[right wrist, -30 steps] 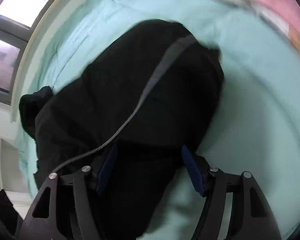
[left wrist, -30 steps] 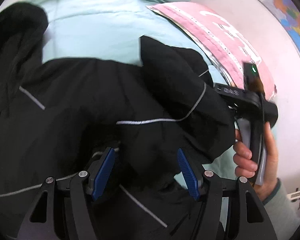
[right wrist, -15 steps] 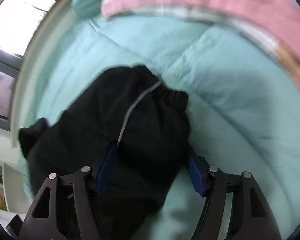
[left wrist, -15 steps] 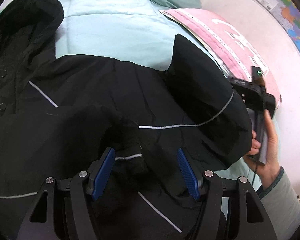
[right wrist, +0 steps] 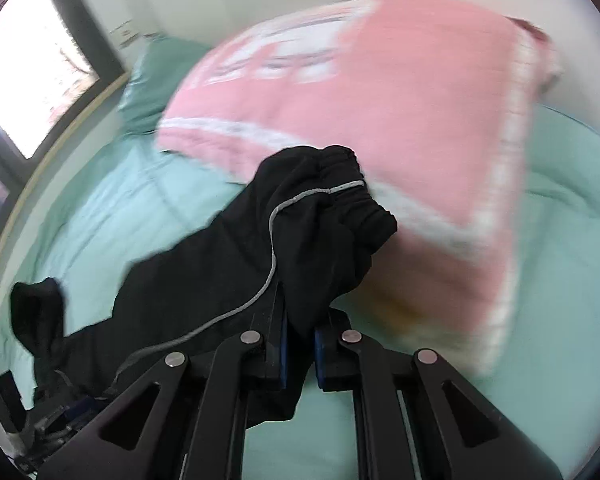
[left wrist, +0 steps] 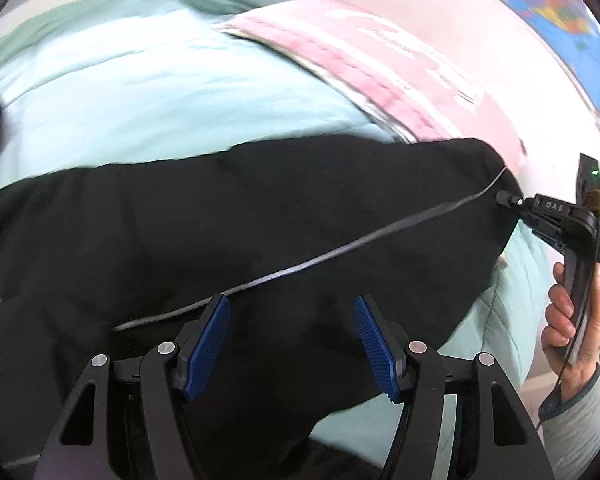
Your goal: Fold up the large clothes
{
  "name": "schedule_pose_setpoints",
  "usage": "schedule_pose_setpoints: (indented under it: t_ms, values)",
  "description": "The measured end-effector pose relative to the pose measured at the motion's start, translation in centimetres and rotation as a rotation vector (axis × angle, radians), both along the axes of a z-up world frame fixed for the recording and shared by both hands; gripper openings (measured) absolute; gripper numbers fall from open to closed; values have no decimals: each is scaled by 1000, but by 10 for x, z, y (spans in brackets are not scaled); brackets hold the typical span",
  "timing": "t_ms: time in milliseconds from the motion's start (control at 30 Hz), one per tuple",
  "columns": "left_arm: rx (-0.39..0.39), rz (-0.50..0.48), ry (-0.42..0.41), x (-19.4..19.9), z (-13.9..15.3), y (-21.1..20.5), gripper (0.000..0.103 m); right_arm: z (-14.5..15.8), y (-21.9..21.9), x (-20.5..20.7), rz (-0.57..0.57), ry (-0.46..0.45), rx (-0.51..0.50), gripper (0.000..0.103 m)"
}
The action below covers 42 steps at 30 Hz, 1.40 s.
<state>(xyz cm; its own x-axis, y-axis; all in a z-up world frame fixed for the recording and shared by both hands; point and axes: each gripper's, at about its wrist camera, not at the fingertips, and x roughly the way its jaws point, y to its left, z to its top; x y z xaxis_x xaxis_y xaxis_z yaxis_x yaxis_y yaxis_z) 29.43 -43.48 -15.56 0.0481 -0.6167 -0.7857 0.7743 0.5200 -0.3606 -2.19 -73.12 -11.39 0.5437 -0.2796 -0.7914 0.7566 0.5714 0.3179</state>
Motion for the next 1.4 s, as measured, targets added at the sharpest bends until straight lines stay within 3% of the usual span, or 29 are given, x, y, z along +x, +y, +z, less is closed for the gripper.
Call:
schedule_pose_setpoints:
  t_ms: [67,133,233,267,300,367,433,467,500,567,600,767,867,967,1100,1200,1400]
  values:
    - [24,-39,18,-1,-20,-17,66,-25,-11,-9,-1,21,57,13]
    - [79,-41,28,1,-39,-26,66,-44,-14,-3,-5,47,73,23]
    - [60,-56,-25,-3,-51,-26,66,-51,-13,-4,-4,6,70,30]
    - [41,-57,-35,-4,-48,-23,66,-49,-13,-4,1,-17,59,36]
    - [31,-56,-36,-6,-46,-21,66,-49,-12,-7,2,-24,49,49]
    - [-1,-50,-29,-5,-41,-13,66,-47,-15,-9,5,-48,46,58]
    - [-35,-35,-26,-5,-35,-2,66,-51,-17,-1,18,-74,58,58]
    - [-44,-26,-38,-9,-31,4,66,-52,-15,0,19,-79,52,51]
    - [-48,-4,-70,-12,-25,11,66,-51,-13,7,23,-78,46,37]
    - [-54,31,-116,-24,-5,32,66,-44,2,12,56,-110,9,22]
    - [-54,48,-131,-24,1,38,66,-36,14,10,84,-132,-31,20]
    - [-79,166,-168,-34,36,107,66,10,75,15,211,-225,-137,19]
    - [-76,220,-199,-40,57,143,66,48,125,48,345,-200,-201,19]
    - [-16,310,-254,-40,74,183,66,75,177,80,454,-181,-253,19]
    - [-47,388,-224,-37,84,238,66,95,257,131,599,-166,-291,19]
    - [-53,447,-222,-35,85,275,66,82,315,168,695,-130,-267,19]
    - [-37,519,-185,-33,67,318,66,-14,417,227,843,62,-219,19]
